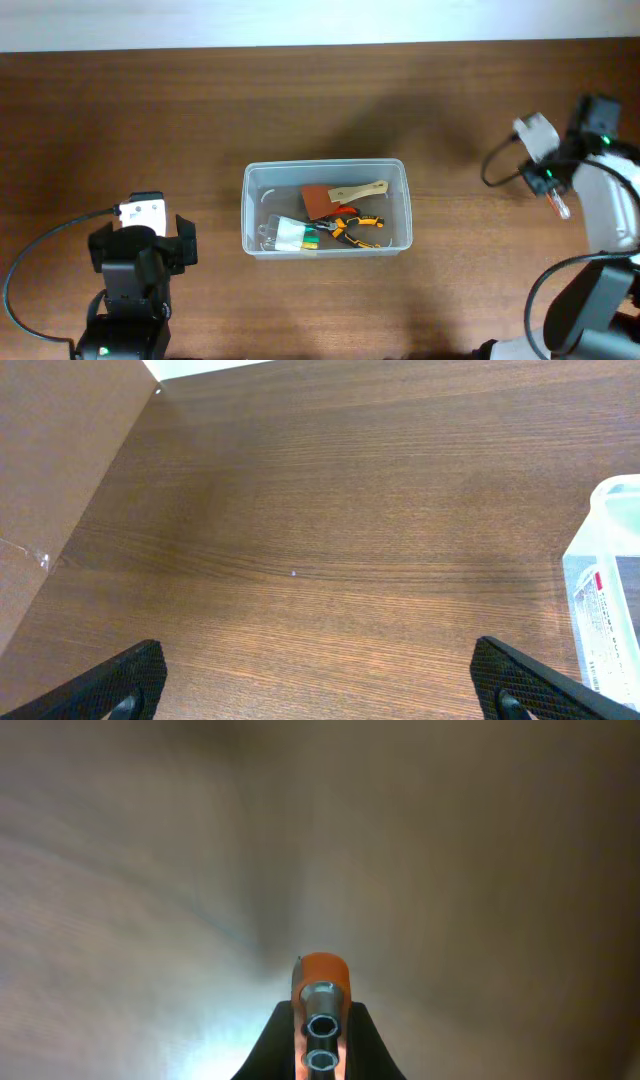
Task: Pack container
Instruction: 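Lift the bit strip and carry it left over the container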
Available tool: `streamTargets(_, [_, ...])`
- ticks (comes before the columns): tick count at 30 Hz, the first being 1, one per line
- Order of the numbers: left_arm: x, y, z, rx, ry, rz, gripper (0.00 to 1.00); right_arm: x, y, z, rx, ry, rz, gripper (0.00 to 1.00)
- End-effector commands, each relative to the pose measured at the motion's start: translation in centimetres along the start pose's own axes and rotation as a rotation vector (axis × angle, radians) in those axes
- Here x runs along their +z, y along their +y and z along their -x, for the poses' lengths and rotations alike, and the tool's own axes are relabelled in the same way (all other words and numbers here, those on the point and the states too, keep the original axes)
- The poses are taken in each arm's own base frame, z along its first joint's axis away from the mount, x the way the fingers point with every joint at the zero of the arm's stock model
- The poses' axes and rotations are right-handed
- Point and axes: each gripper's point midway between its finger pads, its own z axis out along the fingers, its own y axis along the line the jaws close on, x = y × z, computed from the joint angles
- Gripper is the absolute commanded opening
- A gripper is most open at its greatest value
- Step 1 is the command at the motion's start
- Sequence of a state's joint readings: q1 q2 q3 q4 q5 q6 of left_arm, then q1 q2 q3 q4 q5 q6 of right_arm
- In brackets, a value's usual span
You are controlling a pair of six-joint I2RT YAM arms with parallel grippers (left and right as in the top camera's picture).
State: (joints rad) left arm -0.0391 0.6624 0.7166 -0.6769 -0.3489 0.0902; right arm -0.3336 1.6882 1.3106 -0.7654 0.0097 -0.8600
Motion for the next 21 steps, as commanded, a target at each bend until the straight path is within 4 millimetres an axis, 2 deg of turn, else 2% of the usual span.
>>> streamTargets(1, [-0.4,0.2,0.8,0.011,-0.021,0.006,0.99,-2.8,1.2,6.6,-0.118,-0.111,-0.030,0.04])
streamTargets(4, [-0.4,0.2,0.8,0.011,-0.021,0.006,0.99,-4.8,4.1,10.6,-0.217,-0.168,-0.013,0.04])
streamTargets(7, [-0.4,0.2,0.8,0.011,-0.021,0.006,0.99,-6.6,7.4,13.7,-0.314,-0.215,0.009,0.04])
streamTargets(9, [-0.4,0.2,0.8,0.011,-0.021,0.006,0.99,-7.8,10.3,15.4,-0.385,-0.246,0.033,0.04])
streamTargets(10, [-0.4,0.2,0.8,0.011,-0.021,0.006,0.99,-8.6,12.8,16.5,-0.443,-0.263,0.058,0.04])
streamTargets(14, [-0.4,0.2,0.8,0.011,-0.021,0.006,0.99,-10.0,18.3,17.6,-0.568,-0.285,0.117,0.04])
streamTargets(20, [-0.4,0.2,0.8,0.011,-0.021,0.006,0.99,-11.9,25.8,17.7,-0.743,-0.303,0.195,0.04])
streamTargets(21, [-0.4,0.2,0.8,0.011,-0.021,0.006,0.99,-12.5,27.7,17.5,-0.788,-0.307,0.215,0.04])
